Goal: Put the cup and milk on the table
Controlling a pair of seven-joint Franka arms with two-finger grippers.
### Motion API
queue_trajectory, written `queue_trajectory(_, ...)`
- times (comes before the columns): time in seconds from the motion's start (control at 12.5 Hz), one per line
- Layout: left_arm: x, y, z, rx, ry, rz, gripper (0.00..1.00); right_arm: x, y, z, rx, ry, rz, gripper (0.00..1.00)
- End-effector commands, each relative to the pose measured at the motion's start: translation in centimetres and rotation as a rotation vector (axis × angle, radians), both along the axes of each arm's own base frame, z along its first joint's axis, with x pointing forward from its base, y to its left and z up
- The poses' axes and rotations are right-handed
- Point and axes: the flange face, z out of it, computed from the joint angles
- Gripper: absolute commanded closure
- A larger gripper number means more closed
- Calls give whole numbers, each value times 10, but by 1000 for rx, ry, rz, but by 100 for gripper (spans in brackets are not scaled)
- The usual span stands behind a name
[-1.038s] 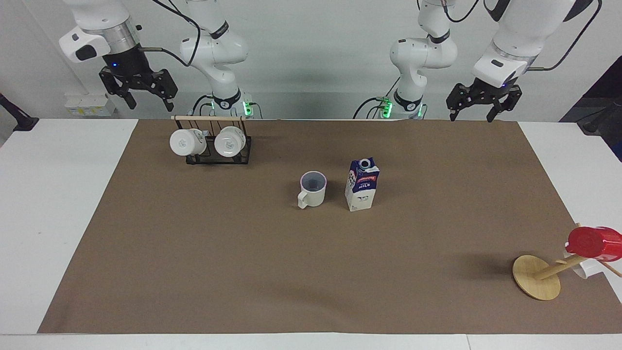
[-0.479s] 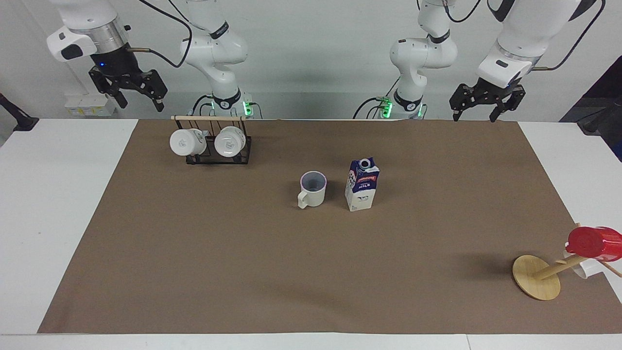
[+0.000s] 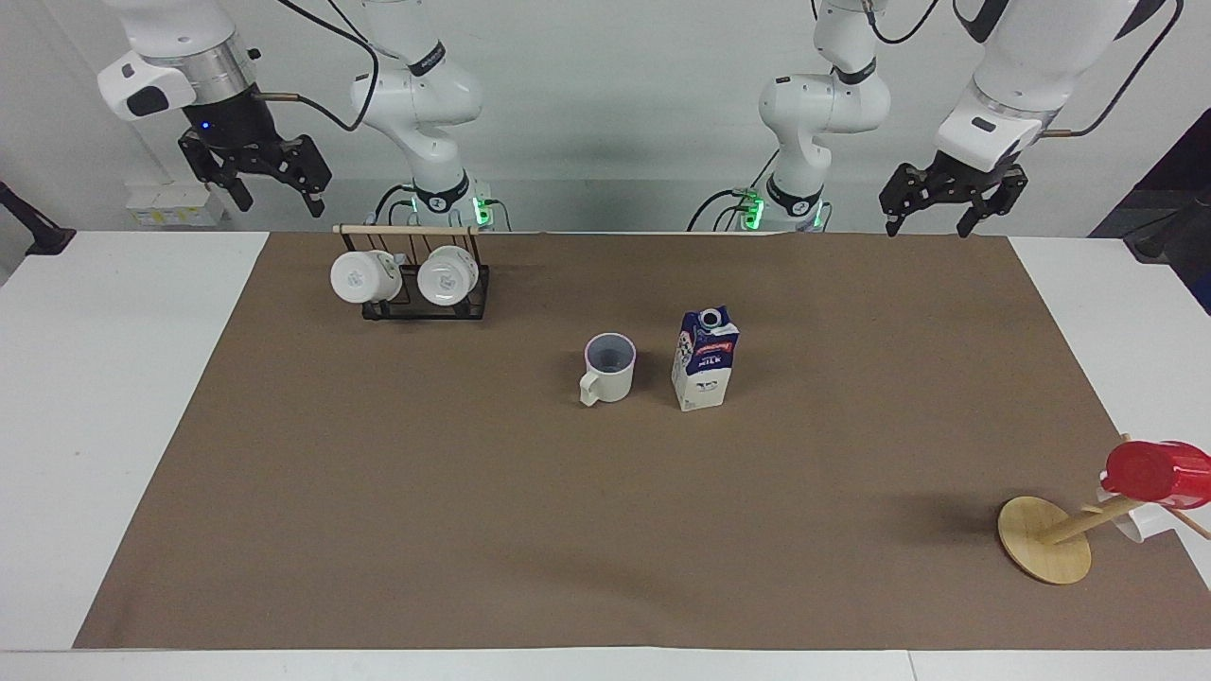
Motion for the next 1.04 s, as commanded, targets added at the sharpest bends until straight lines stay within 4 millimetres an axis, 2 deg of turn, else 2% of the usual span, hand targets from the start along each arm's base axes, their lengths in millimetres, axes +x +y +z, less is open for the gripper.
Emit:
queue_trajectory(0.0,-1,9,7,7,-2,18,0,-5,1,1,9,-1,0,0)
queue_trajectory(0.48,0,28,7,5,-2,52,0,-5,1,2,9,-2,0,0)
queue_trajectory(0.96,0,32,6,4,1,58,0,-5,1,1,9,-1,0,0)
